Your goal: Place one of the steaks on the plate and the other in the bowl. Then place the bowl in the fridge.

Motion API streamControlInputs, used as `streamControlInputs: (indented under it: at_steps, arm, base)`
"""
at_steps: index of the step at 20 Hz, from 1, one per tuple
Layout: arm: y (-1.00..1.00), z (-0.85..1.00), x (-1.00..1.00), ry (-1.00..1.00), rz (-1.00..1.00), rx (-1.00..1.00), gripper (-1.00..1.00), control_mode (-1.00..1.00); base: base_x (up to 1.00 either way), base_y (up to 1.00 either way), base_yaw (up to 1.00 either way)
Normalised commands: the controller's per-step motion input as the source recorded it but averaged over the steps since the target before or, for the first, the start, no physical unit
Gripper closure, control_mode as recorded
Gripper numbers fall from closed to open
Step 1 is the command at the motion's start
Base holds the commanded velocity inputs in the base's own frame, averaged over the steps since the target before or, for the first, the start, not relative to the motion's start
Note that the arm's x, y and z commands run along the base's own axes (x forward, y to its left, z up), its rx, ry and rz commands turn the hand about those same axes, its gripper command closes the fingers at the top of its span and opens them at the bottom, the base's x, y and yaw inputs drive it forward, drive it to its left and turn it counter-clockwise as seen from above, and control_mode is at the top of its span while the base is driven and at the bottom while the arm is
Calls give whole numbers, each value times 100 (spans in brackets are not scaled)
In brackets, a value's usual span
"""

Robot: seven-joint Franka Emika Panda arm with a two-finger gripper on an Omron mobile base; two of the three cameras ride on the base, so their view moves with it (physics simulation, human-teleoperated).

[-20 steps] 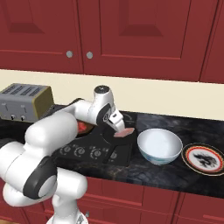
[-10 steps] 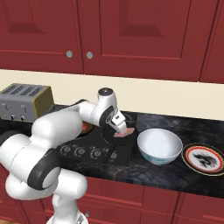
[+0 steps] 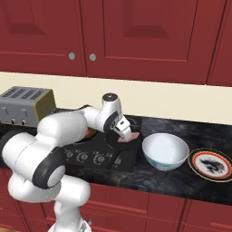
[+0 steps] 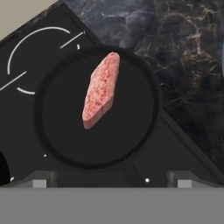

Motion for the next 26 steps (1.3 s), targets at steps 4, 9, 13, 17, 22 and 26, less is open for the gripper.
streamControlInputs:
  at_steps: [4, 9, 13, 17, 22, 26]
  arm:
    - [0, -13, 21, 0, 0, 0, -100, -100]
    - [0, -15, 25, -1, 0, 0, -100, -100]
    - [0, -14, 20, -1, 0, 0, -100, -100]
    - [0, -17, 1, 0, 0, 0, -100, -100]
    - [0, -22, 5, 0, 0, 0, -100, -100]
    - [0, -25, 12, 0, 0, 0, -100, -100]
  base:
    - [0, 0, 0]
    - [0, 0, 0]
    - [0, 0, 0]
    - [0, 0, 0]
    - [0, 0, 0]
    - [0, 0, 0]
